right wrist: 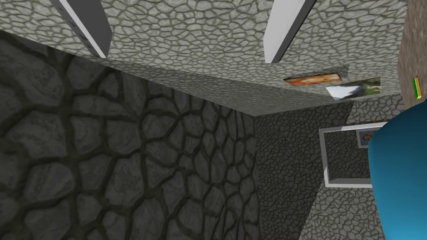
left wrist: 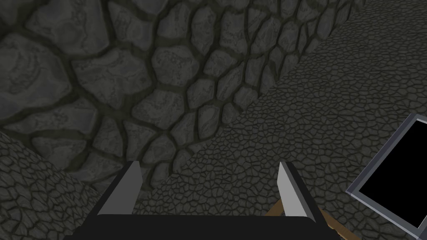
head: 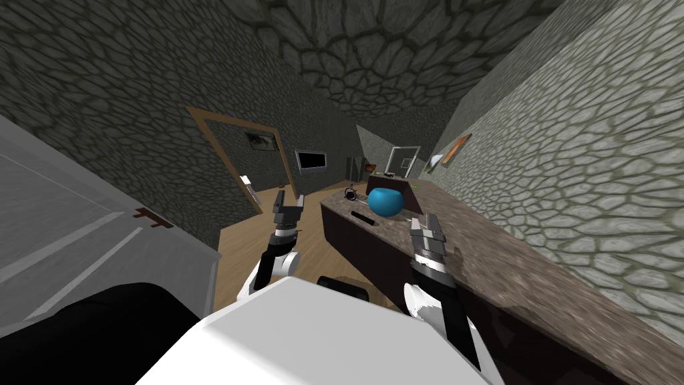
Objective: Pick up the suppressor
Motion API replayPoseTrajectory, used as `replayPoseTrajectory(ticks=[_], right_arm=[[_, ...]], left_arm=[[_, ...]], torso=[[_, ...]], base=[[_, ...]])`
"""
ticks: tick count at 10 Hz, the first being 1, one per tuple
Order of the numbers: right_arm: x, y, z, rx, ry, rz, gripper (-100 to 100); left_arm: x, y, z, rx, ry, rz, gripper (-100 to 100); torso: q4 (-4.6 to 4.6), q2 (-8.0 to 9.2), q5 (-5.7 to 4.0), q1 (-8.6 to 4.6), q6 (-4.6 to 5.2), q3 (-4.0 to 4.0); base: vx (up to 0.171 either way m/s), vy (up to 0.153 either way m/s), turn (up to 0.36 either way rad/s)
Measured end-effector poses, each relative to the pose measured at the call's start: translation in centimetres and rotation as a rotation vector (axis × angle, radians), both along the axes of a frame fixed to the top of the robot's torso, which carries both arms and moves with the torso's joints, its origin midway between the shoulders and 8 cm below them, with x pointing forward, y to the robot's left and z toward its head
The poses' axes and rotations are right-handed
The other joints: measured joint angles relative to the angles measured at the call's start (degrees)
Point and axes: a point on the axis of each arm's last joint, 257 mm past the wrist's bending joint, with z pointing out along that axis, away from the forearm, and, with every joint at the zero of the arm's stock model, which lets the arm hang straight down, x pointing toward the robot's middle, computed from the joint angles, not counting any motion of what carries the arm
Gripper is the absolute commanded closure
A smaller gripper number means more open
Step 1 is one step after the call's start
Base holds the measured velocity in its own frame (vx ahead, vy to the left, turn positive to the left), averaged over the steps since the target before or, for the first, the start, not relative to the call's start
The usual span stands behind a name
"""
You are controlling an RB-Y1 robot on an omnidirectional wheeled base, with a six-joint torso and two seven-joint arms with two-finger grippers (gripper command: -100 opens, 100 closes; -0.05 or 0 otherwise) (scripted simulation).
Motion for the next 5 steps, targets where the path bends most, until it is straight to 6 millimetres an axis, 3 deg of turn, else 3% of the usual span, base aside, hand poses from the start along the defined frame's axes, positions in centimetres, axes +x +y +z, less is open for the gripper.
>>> replayPoseTrajectory(ticks=[5], right_arm=[[1.5, 1.2, -4.6, -0.141, 0.123, 0.049, -100]], left_arm=[[0.0, 0.0, 0.0, 0.0, 0.0, 0.0, 0]], torso=[[0.02, 0.1, 0.06, 0.25, 0.0, 0.06]], base=[[-0.018, 0.069, 0.021]])
